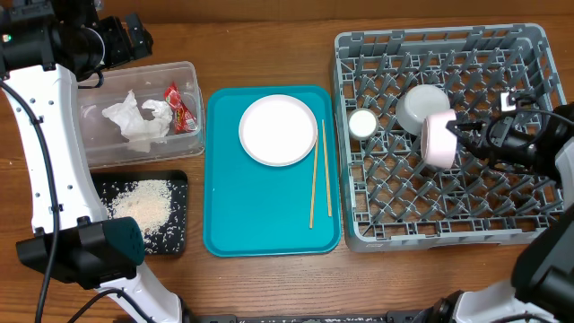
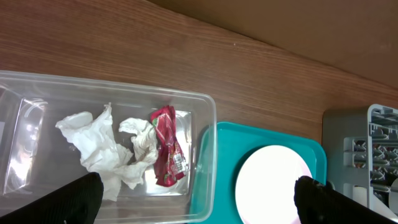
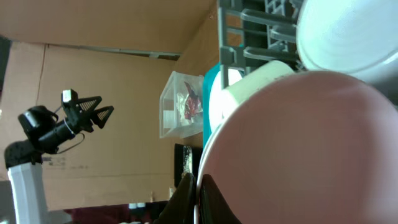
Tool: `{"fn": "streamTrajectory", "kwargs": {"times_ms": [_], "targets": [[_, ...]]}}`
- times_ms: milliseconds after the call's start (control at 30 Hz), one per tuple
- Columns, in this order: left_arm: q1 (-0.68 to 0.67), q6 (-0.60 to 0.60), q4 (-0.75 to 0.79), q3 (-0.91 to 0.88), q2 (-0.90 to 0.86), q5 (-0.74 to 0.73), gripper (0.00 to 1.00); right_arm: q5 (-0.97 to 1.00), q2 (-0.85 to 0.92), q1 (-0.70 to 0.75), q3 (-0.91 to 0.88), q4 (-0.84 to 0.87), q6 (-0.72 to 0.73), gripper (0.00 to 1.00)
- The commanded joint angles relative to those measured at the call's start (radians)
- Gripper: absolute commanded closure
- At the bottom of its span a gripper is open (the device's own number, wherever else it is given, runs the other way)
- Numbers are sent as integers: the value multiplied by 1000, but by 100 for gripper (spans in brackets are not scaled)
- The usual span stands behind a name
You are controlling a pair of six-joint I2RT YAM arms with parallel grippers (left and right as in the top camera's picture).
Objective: Sort waste into correct bins and load items into the dishwasher
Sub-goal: 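Lift the pink plate and set it upright in the rack, then release the plate and move the right gripper back to the teal tray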
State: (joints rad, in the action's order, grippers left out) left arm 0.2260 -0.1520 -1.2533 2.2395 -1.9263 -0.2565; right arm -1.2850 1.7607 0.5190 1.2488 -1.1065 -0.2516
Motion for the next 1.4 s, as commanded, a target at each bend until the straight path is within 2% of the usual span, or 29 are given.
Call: {"fn": "streamTrajectory", "kwargs": {"times_ms": [0, 167, 333, 600, 767, 933, 1133, 1367], "targets": [[-4, -9, 1, 9, 6, 5, 0, -8, 26, 12, -2, 3, -10, 96], [-4, -9, 1, 9, 6, 5, 0, 4, 26, 45, -2, 2, -3, 95], [-4, -9, 1, 9, 6, 5, 0, 16, 26, 102, -2, 3, 23, 84], [-4, -9, 1, 9, 6, 5, 0, 98, 26, 205, 10, 19, 23, 61], [-4, -9, 1, 9, 6, 5, 0, 99, 26, 258, 66, 21, 26, 55], [-4, -10, 1, 9, 6, 5, 0, 208, 25, 273, 148, 22, 152, 54], [-4, -9, 1, 9, 6, 5, 0, 436, -6, 193, 252, -57, 201, 55], [-4, -9, 1, 9, 6, 5, 0, 724, -93, -89, 285, -38, 241, 55]]}}
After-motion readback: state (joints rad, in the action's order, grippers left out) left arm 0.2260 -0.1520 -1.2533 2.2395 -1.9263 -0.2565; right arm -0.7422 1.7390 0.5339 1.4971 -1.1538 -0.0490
